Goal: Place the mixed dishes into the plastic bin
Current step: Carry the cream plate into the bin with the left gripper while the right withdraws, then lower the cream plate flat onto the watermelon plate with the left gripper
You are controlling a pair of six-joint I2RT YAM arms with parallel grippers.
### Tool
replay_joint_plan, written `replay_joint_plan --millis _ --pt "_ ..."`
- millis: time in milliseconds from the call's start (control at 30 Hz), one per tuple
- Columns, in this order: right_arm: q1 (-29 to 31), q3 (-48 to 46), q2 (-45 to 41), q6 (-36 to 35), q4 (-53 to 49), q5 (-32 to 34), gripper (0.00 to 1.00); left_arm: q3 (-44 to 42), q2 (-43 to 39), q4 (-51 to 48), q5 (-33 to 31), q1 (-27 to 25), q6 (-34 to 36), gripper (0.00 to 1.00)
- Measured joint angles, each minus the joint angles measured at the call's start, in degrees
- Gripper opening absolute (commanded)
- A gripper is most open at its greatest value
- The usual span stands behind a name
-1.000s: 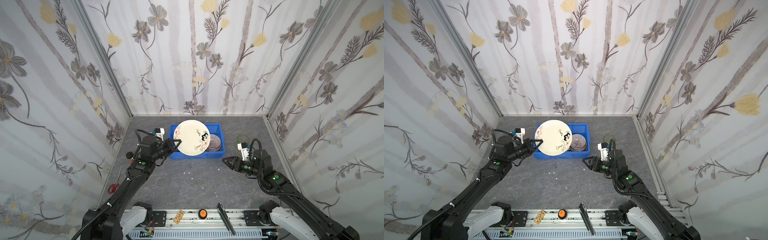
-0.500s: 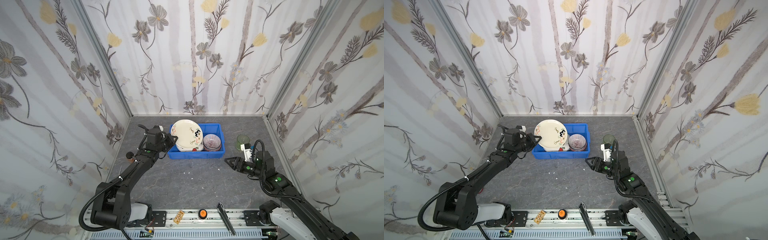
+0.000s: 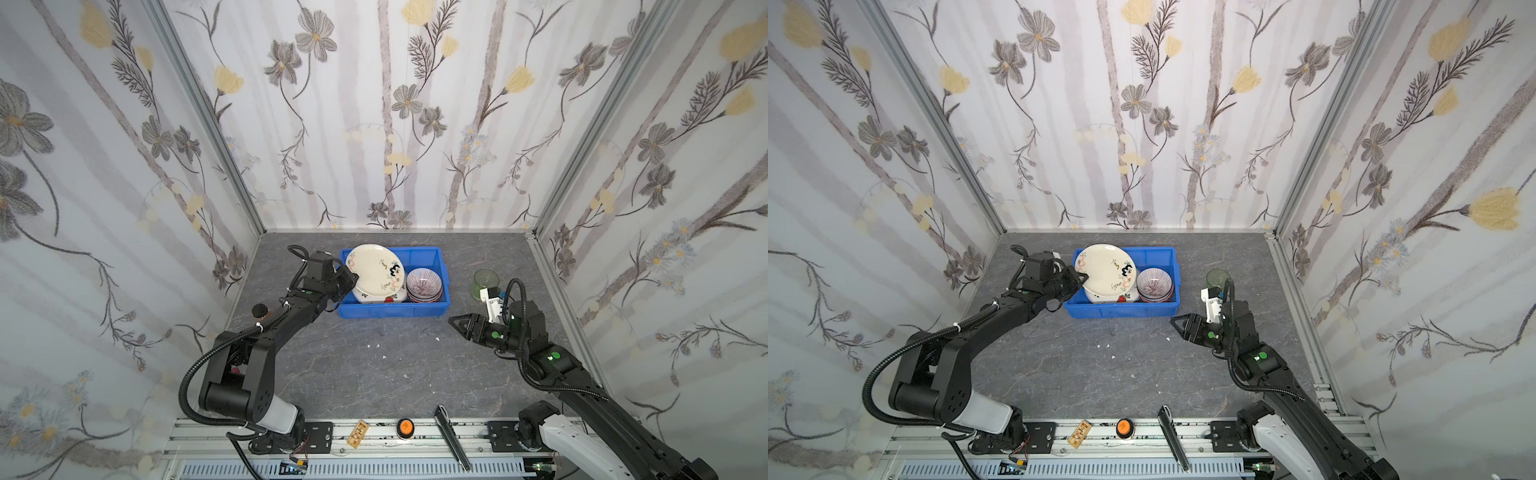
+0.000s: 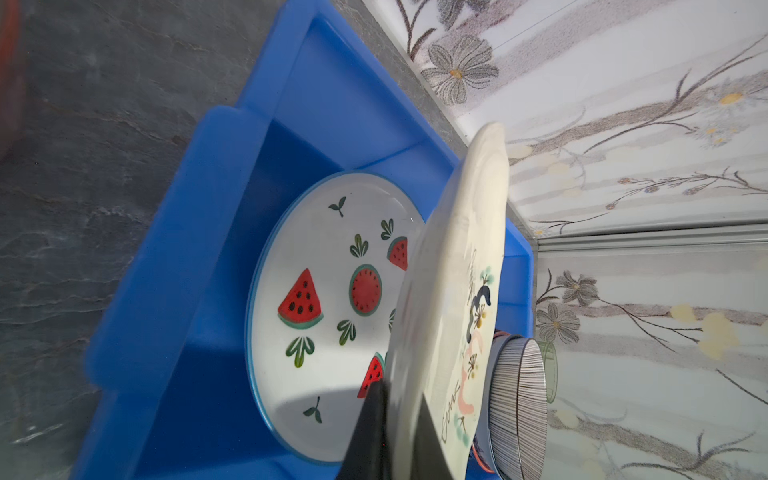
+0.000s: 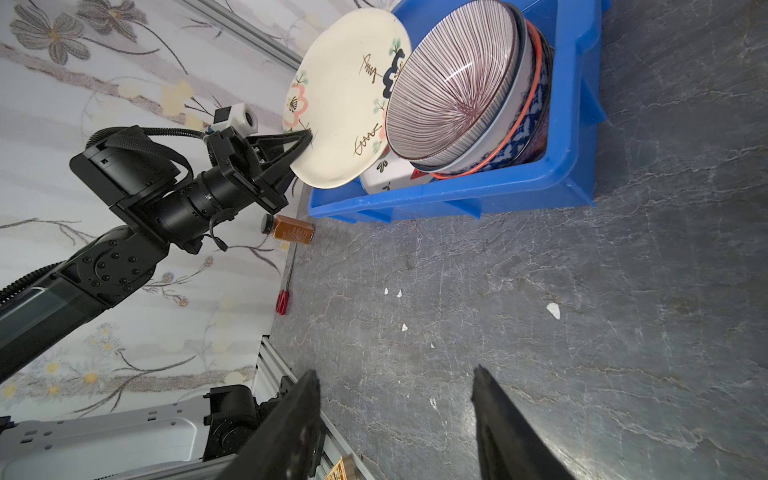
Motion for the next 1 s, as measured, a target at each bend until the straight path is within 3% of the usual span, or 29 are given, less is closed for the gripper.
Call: replay_joint_plan --millis 700,1000 --pt "-1.1 -0.1 0.3 -0.6 -0.3 0.0 0.58 2.1 7.4 0.0 -2.8 -1.3 2.4 0.0" --pt "-1.3 -1.1 -1.4 -0.6 -0.5 0.0 0.58 1.0 7.5 0.7 -3.4 -1.3 2.8 0.16"
